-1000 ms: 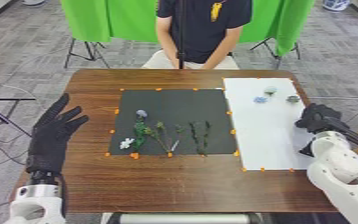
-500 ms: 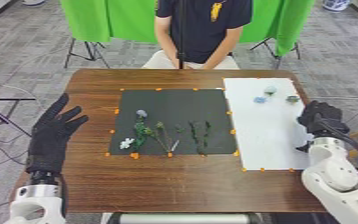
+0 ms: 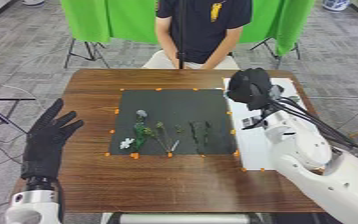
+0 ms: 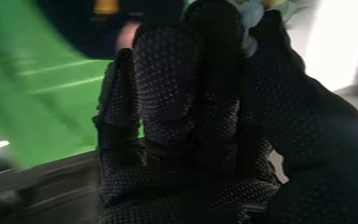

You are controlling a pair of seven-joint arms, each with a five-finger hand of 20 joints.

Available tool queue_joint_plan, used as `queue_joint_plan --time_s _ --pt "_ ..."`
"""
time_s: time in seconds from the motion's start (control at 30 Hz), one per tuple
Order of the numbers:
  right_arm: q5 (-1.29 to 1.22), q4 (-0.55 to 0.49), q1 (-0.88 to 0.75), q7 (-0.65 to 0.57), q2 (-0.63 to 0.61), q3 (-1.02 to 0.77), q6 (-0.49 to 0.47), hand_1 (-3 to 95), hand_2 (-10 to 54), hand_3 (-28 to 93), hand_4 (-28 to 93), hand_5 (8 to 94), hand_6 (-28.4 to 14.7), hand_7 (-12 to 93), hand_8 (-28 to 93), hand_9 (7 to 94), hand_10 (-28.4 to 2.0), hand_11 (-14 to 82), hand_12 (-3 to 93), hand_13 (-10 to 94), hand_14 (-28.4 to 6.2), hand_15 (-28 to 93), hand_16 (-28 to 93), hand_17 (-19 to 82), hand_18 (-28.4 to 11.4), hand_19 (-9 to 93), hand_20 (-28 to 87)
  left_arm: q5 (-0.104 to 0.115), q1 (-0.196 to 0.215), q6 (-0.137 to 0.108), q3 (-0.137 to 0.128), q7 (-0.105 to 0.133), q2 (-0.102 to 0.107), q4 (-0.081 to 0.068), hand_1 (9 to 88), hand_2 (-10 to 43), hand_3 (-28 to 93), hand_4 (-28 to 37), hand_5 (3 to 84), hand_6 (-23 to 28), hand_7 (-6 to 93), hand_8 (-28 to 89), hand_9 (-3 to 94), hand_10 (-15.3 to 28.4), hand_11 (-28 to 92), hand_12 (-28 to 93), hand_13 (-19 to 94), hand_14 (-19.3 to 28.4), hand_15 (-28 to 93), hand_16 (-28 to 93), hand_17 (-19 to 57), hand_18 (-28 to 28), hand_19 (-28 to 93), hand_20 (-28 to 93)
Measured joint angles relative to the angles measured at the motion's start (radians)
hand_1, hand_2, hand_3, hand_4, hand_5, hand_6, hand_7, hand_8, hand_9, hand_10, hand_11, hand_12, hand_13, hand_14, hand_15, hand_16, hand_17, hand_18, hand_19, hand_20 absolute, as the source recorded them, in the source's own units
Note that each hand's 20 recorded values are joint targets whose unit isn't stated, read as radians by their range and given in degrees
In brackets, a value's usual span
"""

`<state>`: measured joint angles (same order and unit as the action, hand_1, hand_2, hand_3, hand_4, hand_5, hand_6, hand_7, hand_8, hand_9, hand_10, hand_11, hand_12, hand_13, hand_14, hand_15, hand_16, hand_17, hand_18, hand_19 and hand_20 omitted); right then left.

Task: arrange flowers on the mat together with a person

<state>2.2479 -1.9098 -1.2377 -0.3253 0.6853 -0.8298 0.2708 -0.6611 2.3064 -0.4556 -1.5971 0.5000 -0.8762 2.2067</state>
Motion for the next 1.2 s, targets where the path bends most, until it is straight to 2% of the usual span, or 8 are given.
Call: queue_joint_plan --time_s 0.3,0.53,0.8,1.1,1.2 --pt "0.063 0.097 0.264 0.078 0.16 0.329 -0.043 56.5 -9.5 67 -28 81.7 4.6 23 0 87.2 -6.5 23.1 41.5 75 -4.7 57 29 26 -18.1 76 26 0.0 0.008 -0.002 -0.005 -0.002 0.0 0.001 25.3 3.7 82 -23.2 33.9 4.0 13.3 -10 36.5 17.0 24 9 28 25.4 47 -7 -9.2 22.4 46 14" --pt "0.097 0.161 0.355 0.063 0.264 0.489 -0.044 55.7 -9.5 67 -28 81.2 5.5 23 -1 84.4 -6.9 26.1 40.8 72 -5.1 59 29 25 -18.0 75 26 -0.008 0.004 0.001 -0.011 -0.024 -0.004 0.001 25.2 3.6 82 -23.3 33.9 4.0 13.3 -10 36.5 17.0 23 9 28 25.4 47 -7 -9.2 22.4 46 14" --pt "0.143 0.251 0.38 0.043 0.362 0.549 -0.079 54.6 -9.5 66 -28 80.8 6.0 23 -2 78.7 -7.5 25.7 39.3 63 -5.9 59 29 21 -17.8 70 25 -0.025 -0.014 0.016 -0.013 -0.055 -0.02 -0.002 25.5 3.7 82 -23.4 33.9 4.0 13.4 -10 36.5 17.0 23 9 28 25.4 47 -7 -9.2 22.5 46 14" --pt "0.176 0.325 0.376 0.026 0.436 0.535 -0.17 52.7 -9.5 67 -28 79.9 6.0 22 -3 76.8 -7.8 25.0 38.2 62 -6.9 59 26 19 -17.8 69 24 -0.034 -0.044 0.034 -0.007 -0.067 -0.022 -0.014 25.4 3.9 82 -23.2 33.9 4.0 13.2 -10 36.5 17.0 23 9 28 25.4 47 -7 -9.2 22.5 46 14" --pt "0.19 0.336 0.369 0.021 0.452 0.512 -0.21 51.0 -9.5 66 -28 78.4 5.9 22 -3 73.7 -8.5 29.0 34.6 61 -8.0 61 21 18 -17.9 68 24 -0.035 -0.054 0.038 -0.005 -0.069 -0.023 -0.017 25.4 3.8 82 -23.2 33.9 4.0 13.3 -10 36.5 16.9 23 9 28 25.4 47 -7 -9.2 22.5 46 14"
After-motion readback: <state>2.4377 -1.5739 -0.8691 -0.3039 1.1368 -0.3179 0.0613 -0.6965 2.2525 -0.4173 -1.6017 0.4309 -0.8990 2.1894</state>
